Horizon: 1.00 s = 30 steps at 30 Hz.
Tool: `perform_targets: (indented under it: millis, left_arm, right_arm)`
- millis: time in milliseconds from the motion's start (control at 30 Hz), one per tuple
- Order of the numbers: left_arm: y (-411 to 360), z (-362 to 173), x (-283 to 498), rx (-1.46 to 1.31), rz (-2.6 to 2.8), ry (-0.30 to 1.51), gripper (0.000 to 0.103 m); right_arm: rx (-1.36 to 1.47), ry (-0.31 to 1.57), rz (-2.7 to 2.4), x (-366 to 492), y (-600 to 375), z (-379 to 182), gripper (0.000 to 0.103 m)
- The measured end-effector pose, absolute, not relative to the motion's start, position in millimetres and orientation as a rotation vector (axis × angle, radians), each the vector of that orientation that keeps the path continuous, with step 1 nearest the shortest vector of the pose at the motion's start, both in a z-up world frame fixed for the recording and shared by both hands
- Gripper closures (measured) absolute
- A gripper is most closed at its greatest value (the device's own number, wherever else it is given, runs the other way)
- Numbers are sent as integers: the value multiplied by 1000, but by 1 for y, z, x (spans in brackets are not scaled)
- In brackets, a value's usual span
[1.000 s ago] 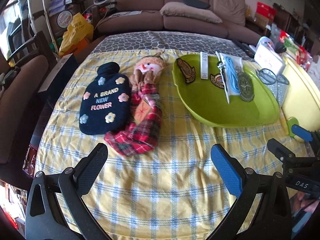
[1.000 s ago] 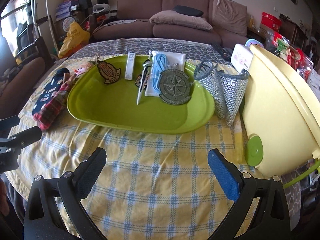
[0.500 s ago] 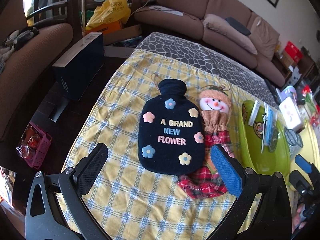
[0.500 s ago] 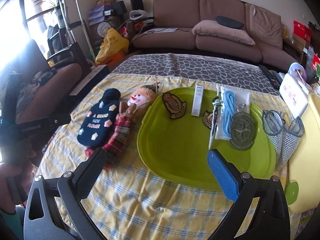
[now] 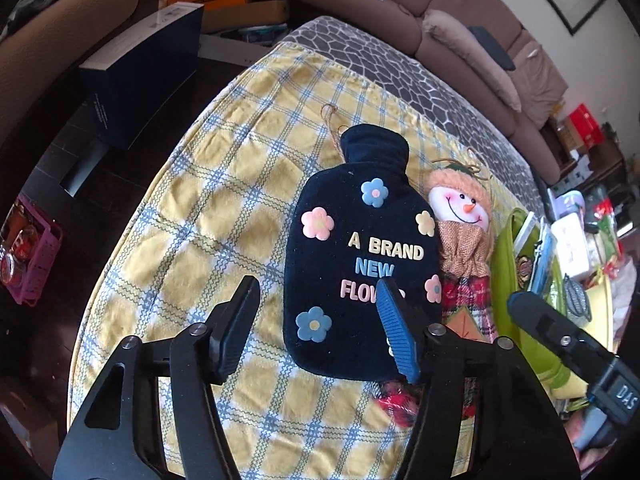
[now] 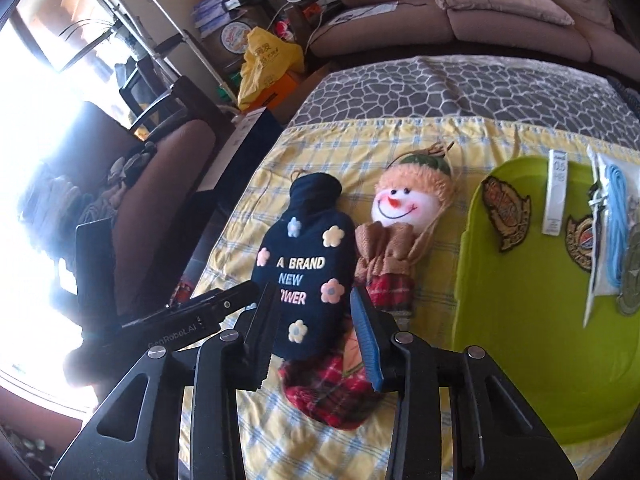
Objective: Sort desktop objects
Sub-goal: 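Move the right tool down onto the navy flower hot-water-bottle cover, then grasp the navy cover with the right tool and lift it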
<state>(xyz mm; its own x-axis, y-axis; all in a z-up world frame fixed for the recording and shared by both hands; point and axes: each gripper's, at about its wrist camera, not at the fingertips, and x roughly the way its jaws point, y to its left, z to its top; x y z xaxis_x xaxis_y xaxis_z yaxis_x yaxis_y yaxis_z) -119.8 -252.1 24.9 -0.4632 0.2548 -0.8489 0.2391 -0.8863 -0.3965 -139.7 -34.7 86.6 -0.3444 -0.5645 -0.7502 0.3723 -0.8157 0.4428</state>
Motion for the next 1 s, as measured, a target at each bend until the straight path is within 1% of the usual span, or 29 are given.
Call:
perform_targets:
  millis: [67,133,200,367,500,600,767,867,1000]
  left_arm:
    - [-254,20,-124,-1633,2552,-763,53]
    - [-255,16,-128,-1638,2535,-779,54]
    - [-255,14,-131,-1627,2507,-799,60]
    - [-255,6,-137,-1654,2492,-812,60]
    - [-251,6,-140,-1641,2478,-812,60]
    - [-249,7,-139,-1644,2473,-800,60]
    - [-260,14,-133,-1587,2416,-939,60]
    - [-260,33,-127,-1527,2443,-926,60]
    - [-257,62,-114,-1444,2474,-904,59]
  right_arm:
    - [1372,-280,-2141,-146,-41,72,73]
    - [1410,-288,-2119,-153,-48,60,74]
    - [1437,-291,-2110,-158,-52,51,75]
    - [1503,-251,-2121,-167,-56,34,75]
    - [1516,-273,-2114,-170,-56,23,75]
    - [1497,-286,-2103,-168,-57,25,72]
    - [1474,-233,-2138,-165,-61,37,73]
    - [1442,-244,-2148,-162,-59,48,76]
    - [1383,-257,-2166,-155,-54,71,76]
